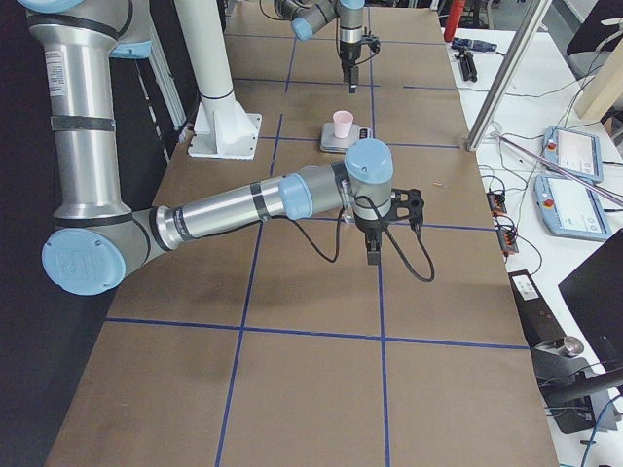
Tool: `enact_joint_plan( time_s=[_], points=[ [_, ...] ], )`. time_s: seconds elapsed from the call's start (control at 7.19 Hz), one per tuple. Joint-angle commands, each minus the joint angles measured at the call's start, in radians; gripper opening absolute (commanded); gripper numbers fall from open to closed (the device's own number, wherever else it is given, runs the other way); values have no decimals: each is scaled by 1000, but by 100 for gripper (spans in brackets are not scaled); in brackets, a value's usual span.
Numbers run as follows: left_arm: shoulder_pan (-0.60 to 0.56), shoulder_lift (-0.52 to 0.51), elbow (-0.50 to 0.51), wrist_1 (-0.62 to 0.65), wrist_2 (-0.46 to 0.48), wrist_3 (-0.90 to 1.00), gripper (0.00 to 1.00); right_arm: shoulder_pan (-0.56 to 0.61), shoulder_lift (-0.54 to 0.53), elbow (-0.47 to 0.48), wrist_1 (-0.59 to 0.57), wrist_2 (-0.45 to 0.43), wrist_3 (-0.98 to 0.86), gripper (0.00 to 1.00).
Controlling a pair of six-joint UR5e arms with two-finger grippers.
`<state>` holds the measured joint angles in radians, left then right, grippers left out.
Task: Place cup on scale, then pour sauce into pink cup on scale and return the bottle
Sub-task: 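Release the cup with the left gripper while the right arm approaches the bottle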
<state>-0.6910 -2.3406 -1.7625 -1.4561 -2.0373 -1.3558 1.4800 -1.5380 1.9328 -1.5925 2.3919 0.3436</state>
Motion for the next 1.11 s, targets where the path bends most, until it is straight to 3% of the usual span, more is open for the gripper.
enact_joint_plan(
  time_s=[0.0,0.28,0.42,0.7,0.97],
  points=[
    [-51,78,-131,92,-1,116,100,-139,4,267,-194,-51,145,100],
    [-87,110,-178,120,0,145,100,-342,-5,440,-196,-168,439,100],
    [-102,122,-198,121,0,146,100,-460,-7,496,-193,-271,547,100],
    [-149,184,-296,150,-1,247,100,-710,-13,518,-106,-524,787,100],
    [-200,188,-305,209,0,378,100,-805,-147,520,80,-643,844,100]
  ],
)
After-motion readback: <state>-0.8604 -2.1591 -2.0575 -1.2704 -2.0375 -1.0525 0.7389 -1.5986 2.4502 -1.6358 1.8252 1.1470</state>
